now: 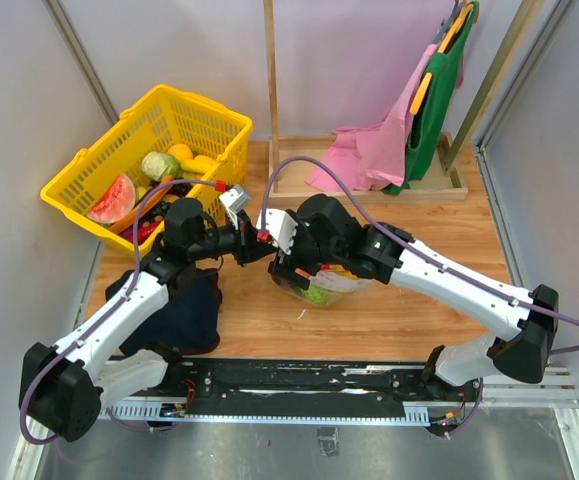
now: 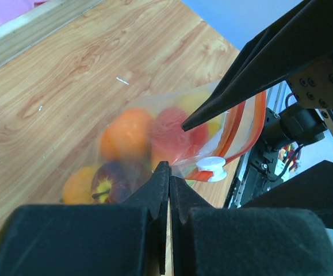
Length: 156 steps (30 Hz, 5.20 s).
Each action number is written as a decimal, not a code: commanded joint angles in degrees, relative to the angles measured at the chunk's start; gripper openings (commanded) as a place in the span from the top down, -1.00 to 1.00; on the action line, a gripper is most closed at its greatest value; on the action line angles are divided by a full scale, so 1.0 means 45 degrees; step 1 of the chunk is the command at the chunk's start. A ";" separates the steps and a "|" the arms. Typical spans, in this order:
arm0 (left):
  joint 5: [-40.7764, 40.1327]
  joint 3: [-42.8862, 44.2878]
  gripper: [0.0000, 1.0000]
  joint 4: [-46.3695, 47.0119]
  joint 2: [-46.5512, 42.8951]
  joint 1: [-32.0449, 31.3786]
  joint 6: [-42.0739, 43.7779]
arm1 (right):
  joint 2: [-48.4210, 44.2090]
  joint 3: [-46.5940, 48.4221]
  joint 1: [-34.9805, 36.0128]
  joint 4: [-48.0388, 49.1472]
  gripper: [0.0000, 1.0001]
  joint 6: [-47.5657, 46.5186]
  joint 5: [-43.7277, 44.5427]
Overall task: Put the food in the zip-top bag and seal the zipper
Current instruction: Zip the zipper food storage bag at the center of the board.
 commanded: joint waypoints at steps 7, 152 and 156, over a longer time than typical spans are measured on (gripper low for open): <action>0.0029 0.0237 0.99 0.0100 -0.0277 0.0094 0.0047 | 0.0000 -0.0419 0.0266 0.0130 -0.27 -0.0467 0.1657; -0.1404 -0.0683 0.99 0.1097 -0.0860 0.1482 0.0147 | -0.3058 -0.2522 -0.3137 -0.2475 0.99 0.1604 0.1888; -0.1618 -0.0663 0.99 0.0965 -0.0889 0.1540 0.0195 | -0.3004 -0.2637 -0.3808 -0.2631 0.98 0.1974 0.2095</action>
